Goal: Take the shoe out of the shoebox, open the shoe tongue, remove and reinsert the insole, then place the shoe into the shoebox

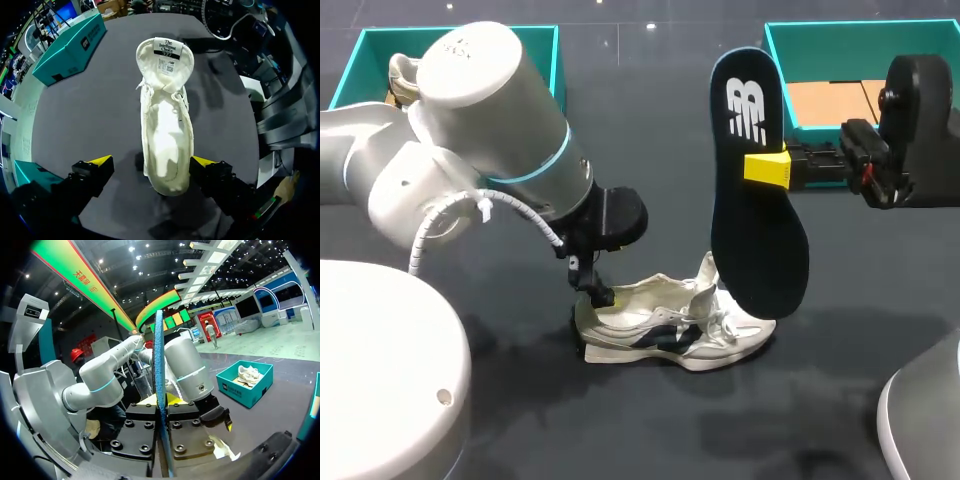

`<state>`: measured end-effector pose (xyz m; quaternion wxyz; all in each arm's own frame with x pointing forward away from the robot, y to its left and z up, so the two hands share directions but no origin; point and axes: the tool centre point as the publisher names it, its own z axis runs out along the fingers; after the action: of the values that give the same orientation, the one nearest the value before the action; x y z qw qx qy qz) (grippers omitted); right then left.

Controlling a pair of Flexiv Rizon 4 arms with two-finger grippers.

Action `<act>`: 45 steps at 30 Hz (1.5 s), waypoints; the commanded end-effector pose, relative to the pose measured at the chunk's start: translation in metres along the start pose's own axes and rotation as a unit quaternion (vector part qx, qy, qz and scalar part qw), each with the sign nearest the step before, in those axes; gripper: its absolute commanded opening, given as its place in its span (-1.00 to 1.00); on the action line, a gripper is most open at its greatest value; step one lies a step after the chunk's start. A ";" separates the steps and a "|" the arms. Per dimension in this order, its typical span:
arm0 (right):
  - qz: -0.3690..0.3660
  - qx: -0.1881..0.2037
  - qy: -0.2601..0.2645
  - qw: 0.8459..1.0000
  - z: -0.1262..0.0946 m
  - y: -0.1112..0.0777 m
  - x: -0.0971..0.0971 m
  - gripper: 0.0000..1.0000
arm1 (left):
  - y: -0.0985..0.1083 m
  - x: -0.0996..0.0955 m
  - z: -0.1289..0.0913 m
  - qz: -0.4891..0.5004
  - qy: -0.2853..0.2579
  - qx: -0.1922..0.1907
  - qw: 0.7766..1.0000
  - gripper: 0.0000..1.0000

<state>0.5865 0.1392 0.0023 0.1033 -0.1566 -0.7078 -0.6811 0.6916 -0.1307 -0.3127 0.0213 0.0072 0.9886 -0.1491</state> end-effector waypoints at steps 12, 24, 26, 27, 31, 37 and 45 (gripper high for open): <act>0.000 -0.004 -0.128 0.992 0.000 -0.003 0.009 -1.00 | -0.035 -0.021 0.047 -0.011 0.012 -0.029 0.999 1.00; 0.000 -0.004 -0.128 0.992 0.000 -0.003 0.009 -1.00 | -0.035 -0.022 0.079 -0.017 0.003 -0.042 0.999 0.72; 0.000 -0.004 -0.128 0.992 0.000 -0.003 0.009 -1.00 | -0.033 -0.020 0.082 -0.017 0.006 -0.044 0.999 0.71; 0.000 -0.004 -0.128 0.992 0.000 -0.003 0.009 -1.00 | -0.033 -0.020 0.083 -0.018 0.007 -0.045 0.999 0.69; 0.000 -0.004 -0.128 0.992 0.000 -0.003 0.009 -1.00 | -0.031 -0.017 0.088 -0.018 0.007 -0.049 0.999 0.56; 0.000 -0.004 -0.128 0.992 0.000 -0.003 0.009 -1.00 | -0.030 -0.015 0.093 -0.013 0.013 -0.056 0.998 -0.05; 0.000 -0.004 -0.128 0.992 0.000 -0.003 0.009 -1.00 | -0.029 -0.014 0.093 -0.009 0.013 -0.057 0.998 -1.00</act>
<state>0.5864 0.1393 0.0024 0.1032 -0.1567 -0.7077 -0.6811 0.7094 -0.1860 -0.3916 0.0065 -0.0013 0.9956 -0.0936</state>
